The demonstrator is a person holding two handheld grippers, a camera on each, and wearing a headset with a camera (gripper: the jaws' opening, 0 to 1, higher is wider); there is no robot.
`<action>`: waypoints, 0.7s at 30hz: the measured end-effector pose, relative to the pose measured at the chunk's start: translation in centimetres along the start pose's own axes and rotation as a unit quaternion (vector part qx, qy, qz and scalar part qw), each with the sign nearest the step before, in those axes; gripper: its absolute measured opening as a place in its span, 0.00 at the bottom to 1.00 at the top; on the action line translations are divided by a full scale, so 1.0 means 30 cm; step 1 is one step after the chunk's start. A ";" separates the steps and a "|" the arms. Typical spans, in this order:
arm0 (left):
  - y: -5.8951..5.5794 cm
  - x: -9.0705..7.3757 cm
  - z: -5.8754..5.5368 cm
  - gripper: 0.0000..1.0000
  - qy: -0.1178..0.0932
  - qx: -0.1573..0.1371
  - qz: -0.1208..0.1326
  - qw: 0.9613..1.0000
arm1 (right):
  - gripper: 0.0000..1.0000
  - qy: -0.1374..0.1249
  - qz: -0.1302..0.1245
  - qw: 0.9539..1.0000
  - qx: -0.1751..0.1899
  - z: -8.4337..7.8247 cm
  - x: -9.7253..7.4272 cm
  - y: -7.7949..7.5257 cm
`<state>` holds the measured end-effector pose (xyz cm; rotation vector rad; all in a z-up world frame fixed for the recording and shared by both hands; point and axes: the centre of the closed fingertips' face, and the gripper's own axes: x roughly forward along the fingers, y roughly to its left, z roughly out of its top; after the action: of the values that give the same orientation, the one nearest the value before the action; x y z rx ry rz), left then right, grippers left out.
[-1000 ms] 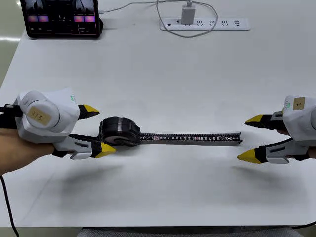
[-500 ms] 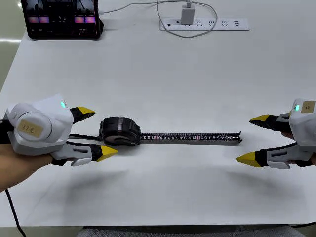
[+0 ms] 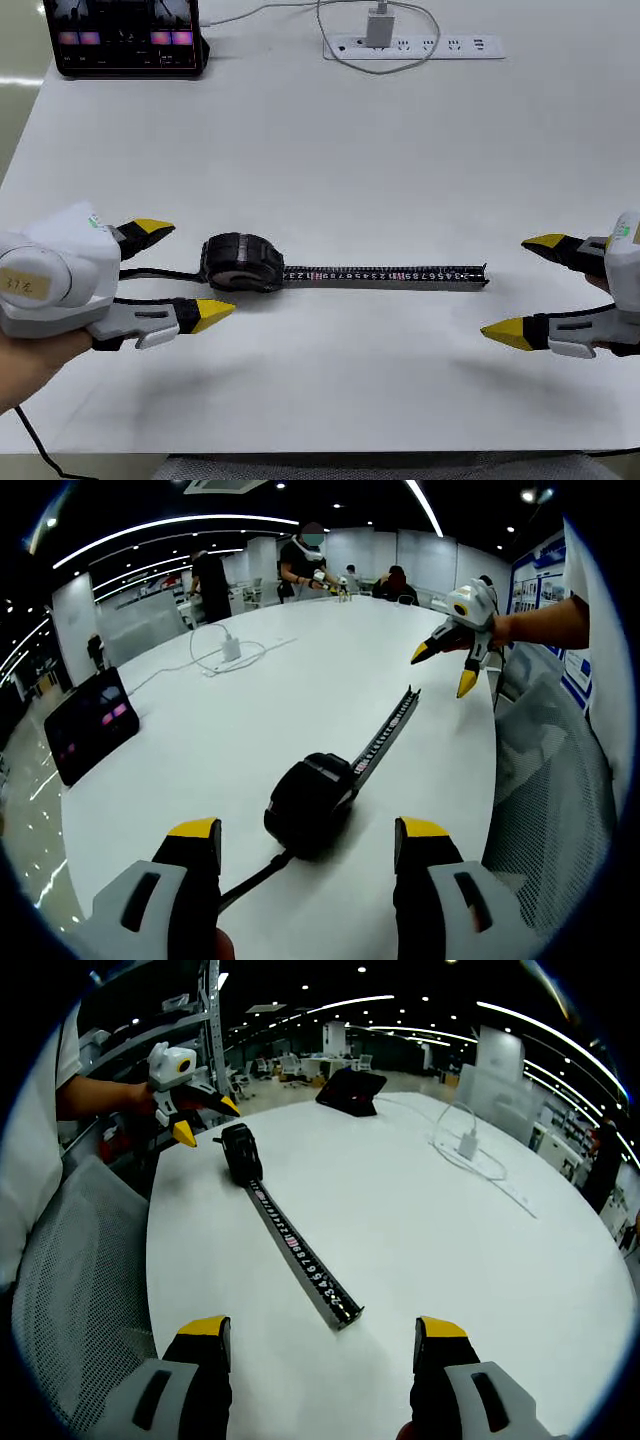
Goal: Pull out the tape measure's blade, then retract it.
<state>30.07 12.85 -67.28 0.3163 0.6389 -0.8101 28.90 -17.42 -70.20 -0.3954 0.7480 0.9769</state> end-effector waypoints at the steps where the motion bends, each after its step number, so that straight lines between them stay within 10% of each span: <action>1: -0.003 -0.003 0.002 0.68 -0.002 0.000 0.002 1.000 | 0.74 -0.001 0.001 1.000 0.002 0.001 -0.002 0.003; 21: -0.066 -0.067 -0.012 0.76 -0.023 -0.013 0.033 0.999 | 0.89 -0.030 -0.020 0.999 0.012 0.004 -0.058 0.049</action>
<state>27.40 12.90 -66.32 0.2937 0.5929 -0.7435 27.10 -17.62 -68.82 -0.3583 0.6947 0.9367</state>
